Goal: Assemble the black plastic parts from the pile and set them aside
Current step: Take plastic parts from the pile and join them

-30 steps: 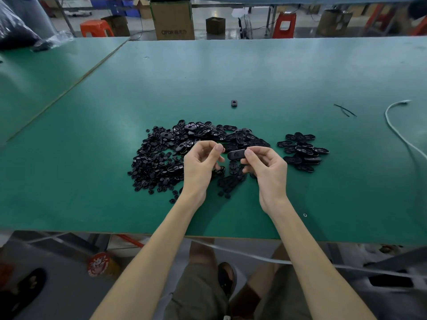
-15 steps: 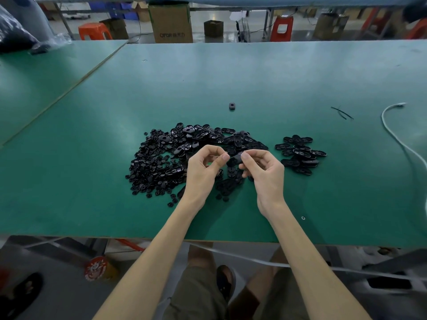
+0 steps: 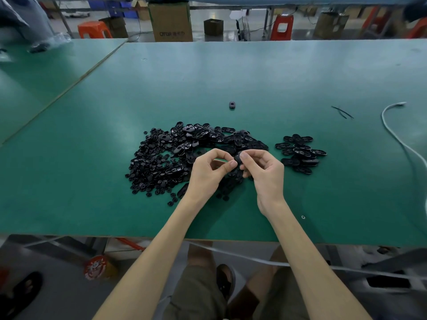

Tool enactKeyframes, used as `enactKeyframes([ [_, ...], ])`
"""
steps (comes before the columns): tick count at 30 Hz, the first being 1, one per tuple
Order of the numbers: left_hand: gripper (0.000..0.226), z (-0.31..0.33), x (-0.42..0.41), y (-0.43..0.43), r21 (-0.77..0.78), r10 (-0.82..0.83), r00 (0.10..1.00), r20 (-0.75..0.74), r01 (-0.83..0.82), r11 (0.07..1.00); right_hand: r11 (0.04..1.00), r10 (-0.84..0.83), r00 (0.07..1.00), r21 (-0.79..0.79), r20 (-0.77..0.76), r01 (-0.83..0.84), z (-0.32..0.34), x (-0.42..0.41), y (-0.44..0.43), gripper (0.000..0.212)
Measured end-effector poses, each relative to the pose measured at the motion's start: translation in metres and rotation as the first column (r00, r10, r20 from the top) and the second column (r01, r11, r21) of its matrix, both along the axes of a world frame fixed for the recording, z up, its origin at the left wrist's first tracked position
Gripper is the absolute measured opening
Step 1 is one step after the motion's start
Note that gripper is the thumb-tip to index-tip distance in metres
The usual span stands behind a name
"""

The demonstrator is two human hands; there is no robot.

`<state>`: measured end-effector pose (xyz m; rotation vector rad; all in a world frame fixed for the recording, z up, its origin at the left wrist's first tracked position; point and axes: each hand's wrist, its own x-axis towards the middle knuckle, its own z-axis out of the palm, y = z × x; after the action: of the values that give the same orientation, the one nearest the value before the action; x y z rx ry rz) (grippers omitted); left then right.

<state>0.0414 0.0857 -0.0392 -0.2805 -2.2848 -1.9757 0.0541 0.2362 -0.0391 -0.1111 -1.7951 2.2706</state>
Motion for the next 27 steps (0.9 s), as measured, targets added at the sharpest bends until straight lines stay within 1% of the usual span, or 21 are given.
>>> enactKeyframes([
  [5, 0.014, 0.0028, 0.0018, 0.0015, -0.009, -0.005, 1.0, -0.019, 0.004, 1.0, 1.0, 0.0, 1.0, -0.002, 0.004, 0.0, -0.0004, -0.0006, 0.0, 0.003],
  [8, 0.019, 0.0041, 0.0029, 0.0006, 0.022, -0.014, 1.0, -0.019, 0.015, 1.0, 1.0, 0.004, 1.0, -0.004, 0.003, -0.004, -0.0002, -0.0004, 0.0001, 0.004],
  [14, 0.016, 0.0032, 0.002, -0.0017, 0.073, -0.026, 1.0, -0.016, 0.027, 0.997, 1.0, 0.006, 1.0, -0.015, 0.004, -0.006, 0.0004, -0.0009, -0.0003, 0.004],
  [19, 0.021, 0.0035, 0.0008, -0.0035, 0.094, -0.039, 0.999, -0.014, 0.04, 0.995, 1.0, 0.014, 1.0, -0.011, 0.003, -0.014, 0.0, -0.0013, -0.0006, 0.004],
  [27, 0.019, 0.0048, 0.0023, -0.0021, 0.134, -0.041, 0.998, -0.046, 0.047, 0.99, 0.993, 0.083, 0.997, 0.087, -0.003, -0.083, -0.0017, -0.0011, 0.0008, 0.009],
])
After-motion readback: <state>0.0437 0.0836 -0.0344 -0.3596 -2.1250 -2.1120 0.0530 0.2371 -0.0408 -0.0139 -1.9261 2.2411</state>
